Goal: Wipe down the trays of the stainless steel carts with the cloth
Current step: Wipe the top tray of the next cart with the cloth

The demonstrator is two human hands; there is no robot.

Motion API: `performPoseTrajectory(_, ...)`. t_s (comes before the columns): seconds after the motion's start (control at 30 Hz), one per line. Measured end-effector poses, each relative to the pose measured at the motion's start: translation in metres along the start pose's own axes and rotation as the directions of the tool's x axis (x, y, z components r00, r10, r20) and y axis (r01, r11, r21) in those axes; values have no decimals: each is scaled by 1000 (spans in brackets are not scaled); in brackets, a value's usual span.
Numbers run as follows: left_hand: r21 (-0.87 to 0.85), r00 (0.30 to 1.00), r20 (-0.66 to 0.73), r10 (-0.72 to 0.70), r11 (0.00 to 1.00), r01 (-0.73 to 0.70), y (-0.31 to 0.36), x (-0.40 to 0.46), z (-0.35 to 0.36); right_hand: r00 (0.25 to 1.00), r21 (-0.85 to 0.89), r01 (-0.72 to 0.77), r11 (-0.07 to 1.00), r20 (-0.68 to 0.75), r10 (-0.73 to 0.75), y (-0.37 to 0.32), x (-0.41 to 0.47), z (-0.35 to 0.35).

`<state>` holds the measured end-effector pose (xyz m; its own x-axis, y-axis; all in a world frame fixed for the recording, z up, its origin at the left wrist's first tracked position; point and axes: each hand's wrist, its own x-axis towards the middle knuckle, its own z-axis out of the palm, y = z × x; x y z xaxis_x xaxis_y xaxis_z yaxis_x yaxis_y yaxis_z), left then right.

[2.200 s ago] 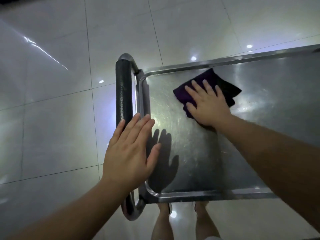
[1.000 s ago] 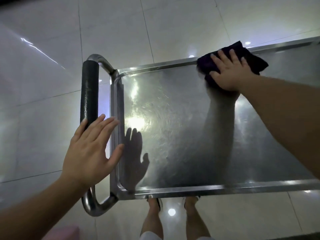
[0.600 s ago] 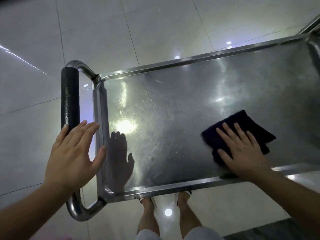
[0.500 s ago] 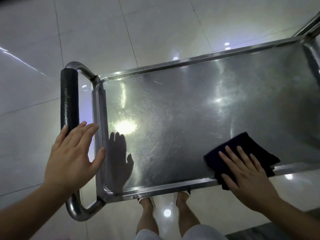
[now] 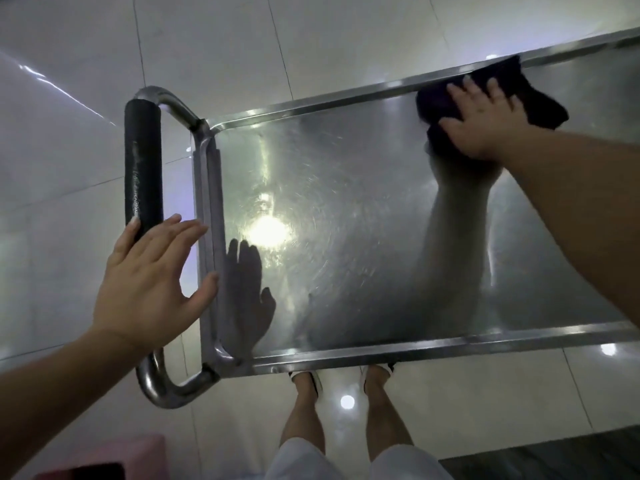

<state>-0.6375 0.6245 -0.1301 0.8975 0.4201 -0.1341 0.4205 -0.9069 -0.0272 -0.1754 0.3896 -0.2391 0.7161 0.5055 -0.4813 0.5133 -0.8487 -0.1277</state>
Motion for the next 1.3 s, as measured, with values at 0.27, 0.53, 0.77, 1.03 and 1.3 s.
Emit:
performPoseTrajectory(0.27, -33, 1000, -15, -20, 999, 19, -6, -1, 2, 993, -65, 113, 991, -18, -114, 19, -122, 58)
performPoseTrajectory(0.53, -86, 1000, -28, -12, 996, 10, -11, -3, 3, 992, -56, -129, 990, -6, 129, 81, -284, 144)
performPoseTrajectory(0.77, -148, 999, -40, -17, 989, 11, -12, -6, 0, 991, 44, 51, 998, -128, -45, -152, -307, 193)
performPoseTrajectory(1.03, -142, 1000, -25, -2, 990, -1, -18, -7, 1, 864, 90, 503, 859, -21, -504, -328, -315, 224)
performPoseTrajectory(1.3, -138, 1000, 10, 5, 990, -3, -16, -7, 1, 987, 14, 103, 995, -125, -100, -144, -259, 174)
